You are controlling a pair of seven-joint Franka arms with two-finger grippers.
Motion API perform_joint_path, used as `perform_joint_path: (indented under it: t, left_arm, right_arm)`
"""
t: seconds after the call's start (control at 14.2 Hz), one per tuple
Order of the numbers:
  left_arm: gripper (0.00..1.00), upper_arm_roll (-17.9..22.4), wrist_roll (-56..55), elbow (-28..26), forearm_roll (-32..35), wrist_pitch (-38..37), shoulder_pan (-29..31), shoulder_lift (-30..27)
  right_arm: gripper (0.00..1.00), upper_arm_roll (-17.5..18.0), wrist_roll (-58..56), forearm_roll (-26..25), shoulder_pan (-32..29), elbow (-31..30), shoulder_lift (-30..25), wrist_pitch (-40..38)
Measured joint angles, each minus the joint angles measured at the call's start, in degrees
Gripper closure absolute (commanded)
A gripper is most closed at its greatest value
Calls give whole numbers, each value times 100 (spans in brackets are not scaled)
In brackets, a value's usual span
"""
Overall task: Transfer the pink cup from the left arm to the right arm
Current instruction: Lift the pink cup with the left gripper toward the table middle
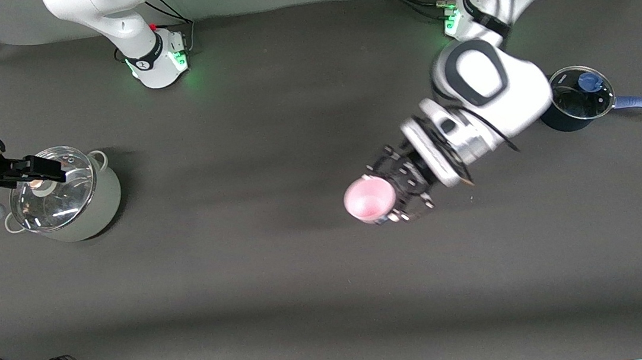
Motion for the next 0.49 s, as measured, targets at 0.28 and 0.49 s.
perform_joint_path:
  t: [0.28,0.49]
  left_arm:
    - [64,-872,-549,24,-22,1144,-174,-41]
    - [65,-909,-775,30,-25,1495,-507,-45]
  right_arm:
    - [0,70,1804,466,89,168,-2,-1]
    - [0,90,3259,1138,302,364,-5,-5]
